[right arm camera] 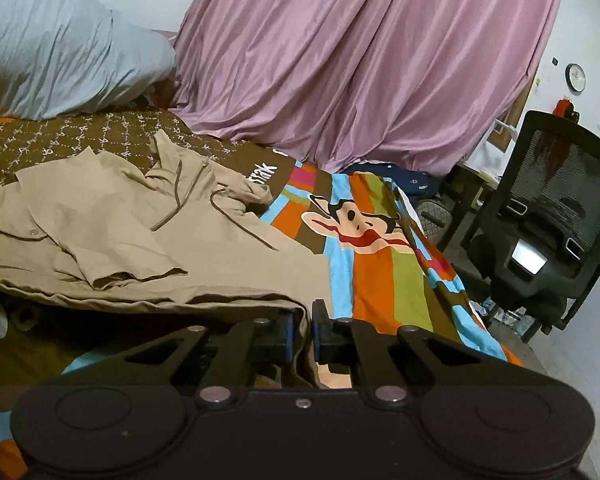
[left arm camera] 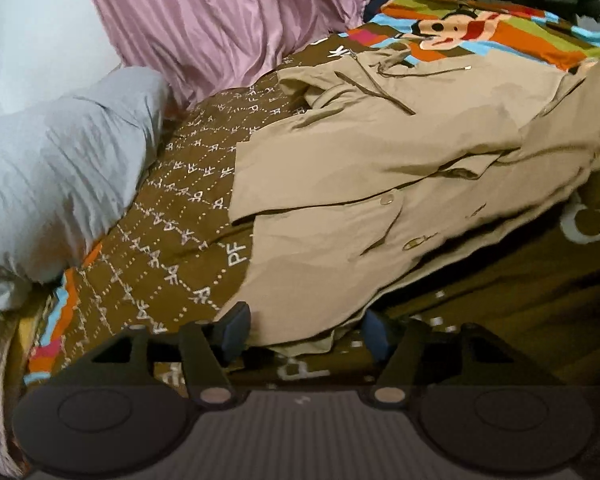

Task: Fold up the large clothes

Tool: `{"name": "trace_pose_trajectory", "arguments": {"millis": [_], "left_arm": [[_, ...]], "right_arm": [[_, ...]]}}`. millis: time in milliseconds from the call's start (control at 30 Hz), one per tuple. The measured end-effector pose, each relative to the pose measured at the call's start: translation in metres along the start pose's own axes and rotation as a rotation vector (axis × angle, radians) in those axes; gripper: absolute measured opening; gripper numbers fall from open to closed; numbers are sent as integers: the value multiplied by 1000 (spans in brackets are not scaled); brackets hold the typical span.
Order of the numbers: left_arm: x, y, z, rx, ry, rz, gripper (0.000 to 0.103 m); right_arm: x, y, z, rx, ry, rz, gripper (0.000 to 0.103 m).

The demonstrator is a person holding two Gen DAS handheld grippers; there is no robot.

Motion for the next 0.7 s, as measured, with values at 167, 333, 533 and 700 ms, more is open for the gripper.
{"name": "trace_pose_trajectory", "arguments": {"millis": [167, 333, 533, 700], "left_arm": [[-18, 6, -33, 43, -51, -38, 8], [-28, 30, -71, 139, -116, -64, 1], [-11, 34, -32, 85, -128, 22, 0], [-13, 32, 12, -22, 63, 136, 5]], "right_arm": [[1, -3, 8, -23, -23, 6, 8], [0, -2, 6, 8, -25, 21, 8], [-4, 6, 30, -38, 43, -16, 8], [-6, 15, 49, -114, 58, -102, 16]]}}
Point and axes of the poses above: each gripper's, at about its wrist camera, not at the fingertips, and y roughly against the way its jaws point, x to its right, z to its underside, the point moved 6 cm from there along -y, roughly the way its jaws point, and after that the axes turned 14 degrees about z, right-handed, at the moved point
